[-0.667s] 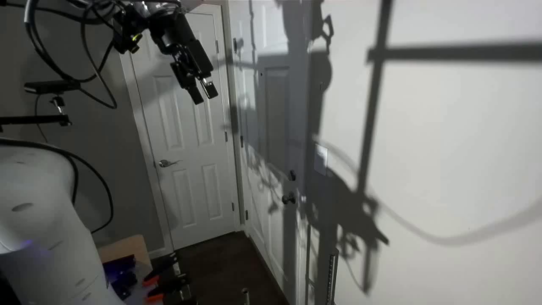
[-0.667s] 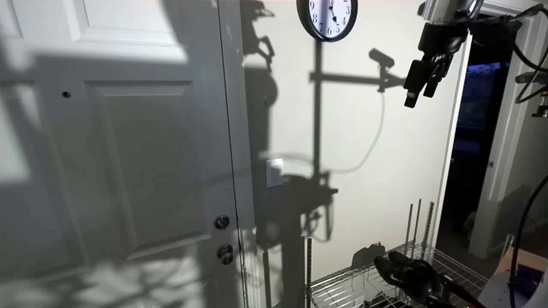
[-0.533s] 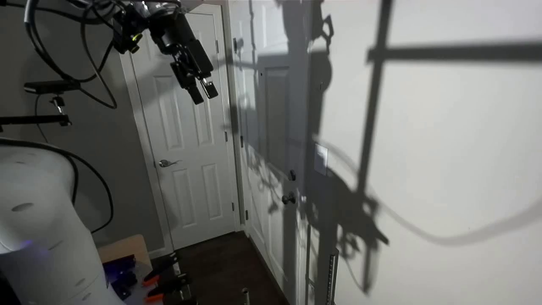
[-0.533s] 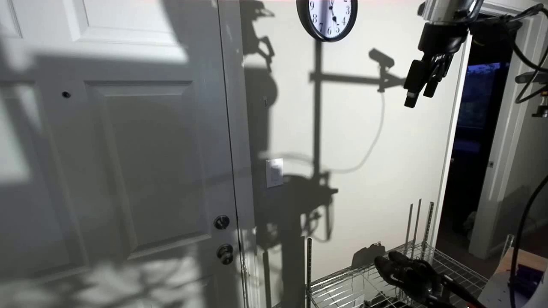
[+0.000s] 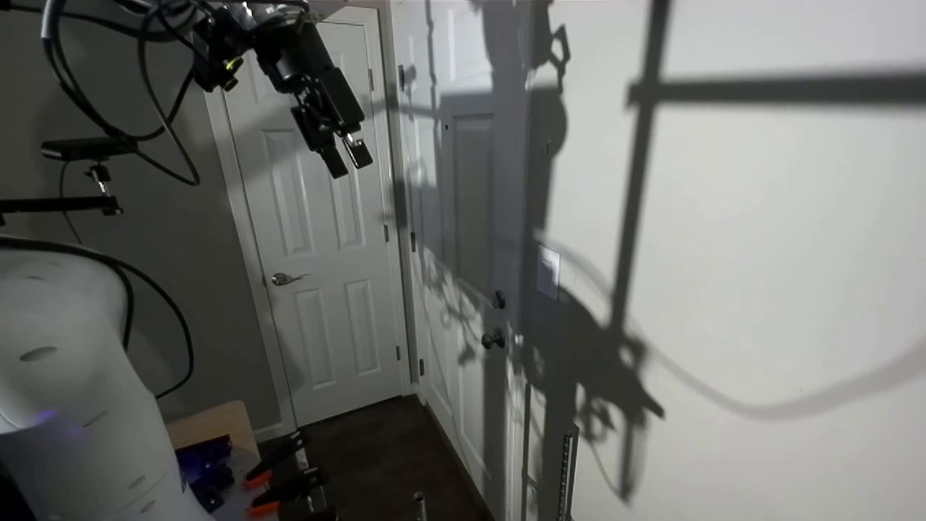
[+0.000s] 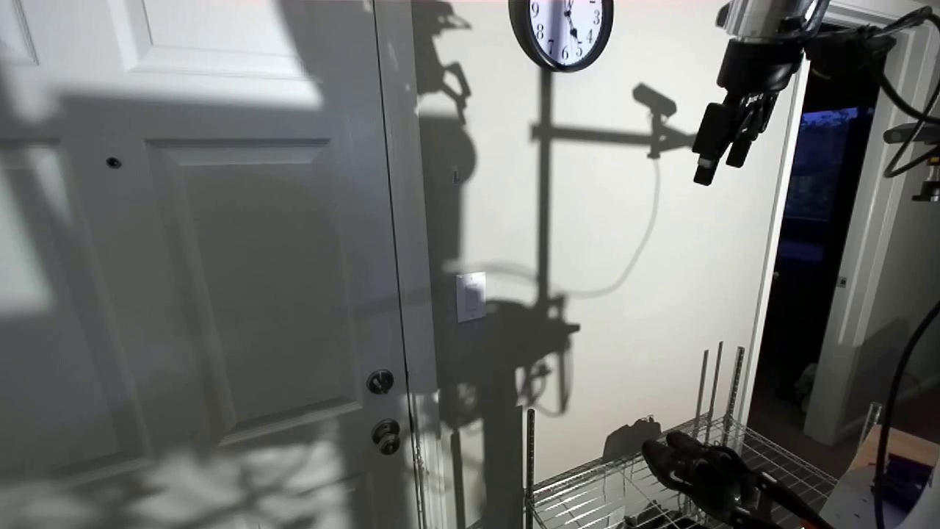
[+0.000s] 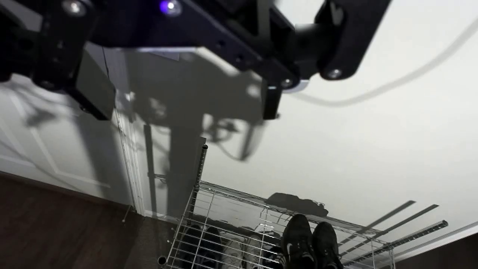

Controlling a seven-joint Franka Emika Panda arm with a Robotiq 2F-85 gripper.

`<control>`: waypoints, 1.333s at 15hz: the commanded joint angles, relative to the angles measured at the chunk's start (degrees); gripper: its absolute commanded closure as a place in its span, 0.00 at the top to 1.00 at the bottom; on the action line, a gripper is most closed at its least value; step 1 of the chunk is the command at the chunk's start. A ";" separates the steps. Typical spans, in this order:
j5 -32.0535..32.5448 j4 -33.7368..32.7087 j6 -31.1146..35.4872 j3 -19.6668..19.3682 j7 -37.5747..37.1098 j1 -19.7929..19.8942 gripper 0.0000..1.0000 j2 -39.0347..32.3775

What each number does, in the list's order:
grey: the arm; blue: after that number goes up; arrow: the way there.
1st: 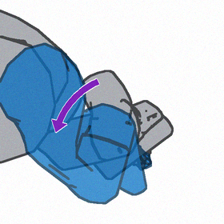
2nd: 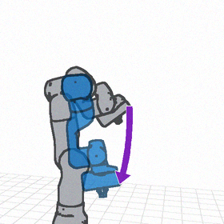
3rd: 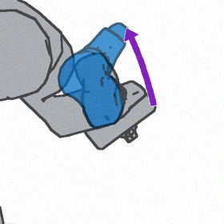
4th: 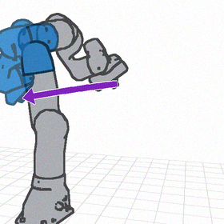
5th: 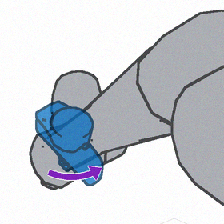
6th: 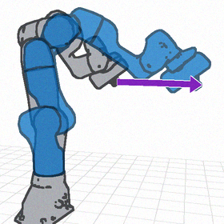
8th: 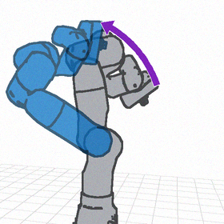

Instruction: Flip the light switch

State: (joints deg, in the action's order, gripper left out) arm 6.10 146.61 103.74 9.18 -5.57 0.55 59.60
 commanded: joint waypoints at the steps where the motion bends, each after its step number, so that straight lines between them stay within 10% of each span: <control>1: 0.58 -0.12 -0.15 -0.47 -0.60 -0.83 1.00 -0.18; 14: 0.19 0.09 1.14 -0.38 -0.71 -1.15 1.00 -0.69; 20: -1.50 -0.02 13.14 2.26 -2.54 -3.03 1.00 -7.17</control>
State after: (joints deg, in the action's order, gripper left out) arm 5.67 146.63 110.07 10.04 -5.70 -1.10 57.25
